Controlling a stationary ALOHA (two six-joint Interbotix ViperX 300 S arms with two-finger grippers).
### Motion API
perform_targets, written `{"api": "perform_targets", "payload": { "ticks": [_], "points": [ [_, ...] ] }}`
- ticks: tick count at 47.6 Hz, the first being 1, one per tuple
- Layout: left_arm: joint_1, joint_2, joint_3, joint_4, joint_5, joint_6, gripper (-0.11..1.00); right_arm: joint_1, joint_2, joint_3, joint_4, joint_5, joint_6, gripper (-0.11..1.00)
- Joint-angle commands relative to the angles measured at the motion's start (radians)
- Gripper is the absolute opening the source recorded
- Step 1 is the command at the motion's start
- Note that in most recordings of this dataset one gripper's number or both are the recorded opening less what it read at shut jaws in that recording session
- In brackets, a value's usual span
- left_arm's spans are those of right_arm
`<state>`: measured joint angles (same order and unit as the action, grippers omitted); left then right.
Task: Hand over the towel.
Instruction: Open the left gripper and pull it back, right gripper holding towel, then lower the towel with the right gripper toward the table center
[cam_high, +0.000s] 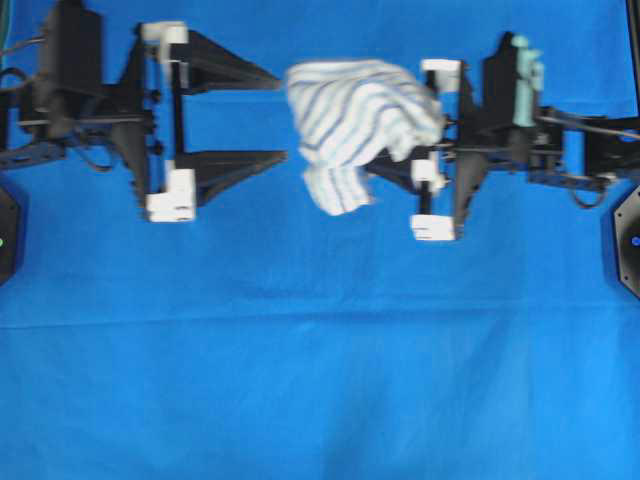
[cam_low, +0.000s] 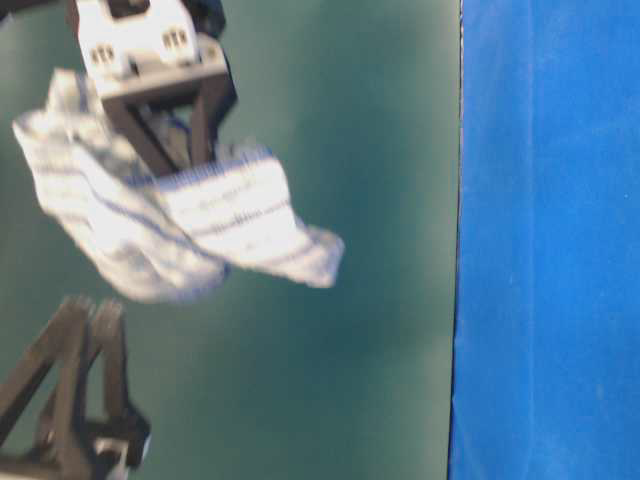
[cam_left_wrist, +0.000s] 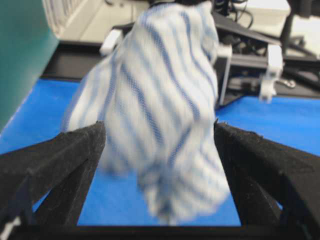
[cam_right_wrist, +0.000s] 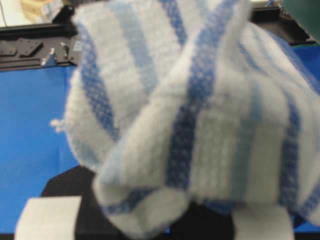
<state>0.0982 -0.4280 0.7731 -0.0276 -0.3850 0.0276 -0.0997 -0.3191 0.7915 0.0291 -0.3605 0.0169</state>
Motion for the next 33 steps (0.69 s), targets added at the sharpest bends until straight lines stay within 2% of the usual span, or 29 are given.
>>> {"api": "perform_targets", "payload": {
  "ticks": [1, 10, 19, 25, 33],
  "points": [
    [-0.003, -0.067, 0.023, -0.002, -0.009, 0.002, 0.93, 0.0, -0.072, 0.026, 0.0, 0.011, 0.003, 0.1],
    [-0.003, -0.17, 0.086, -0.002, -0.011, 0.002, 0.93, 0.0, -0.158, 0.08, 0.002, 0.069, 0.005, 0.1],
    [-0.003, -0.16, 0.081, -0.002, -0.011, 0.002, 0.93, -0.003, -0.138, 0.071, 0.003, 0.08, 0.005, 0.1],
    [-0.003, -0.14, 0.074, -0.002, -0.011, 0.002, 0.93, -0.025, -0.051, 0.021, 0.005, 0.167, 0.006, 0.1],
    [-0.003, -0.129, 0.067, -0.002, -0.009, 0.002, 0.93, -0.048, 0.144, -0.103, 0.003, 0.387, 0.006, 0.1]
  ]
}}
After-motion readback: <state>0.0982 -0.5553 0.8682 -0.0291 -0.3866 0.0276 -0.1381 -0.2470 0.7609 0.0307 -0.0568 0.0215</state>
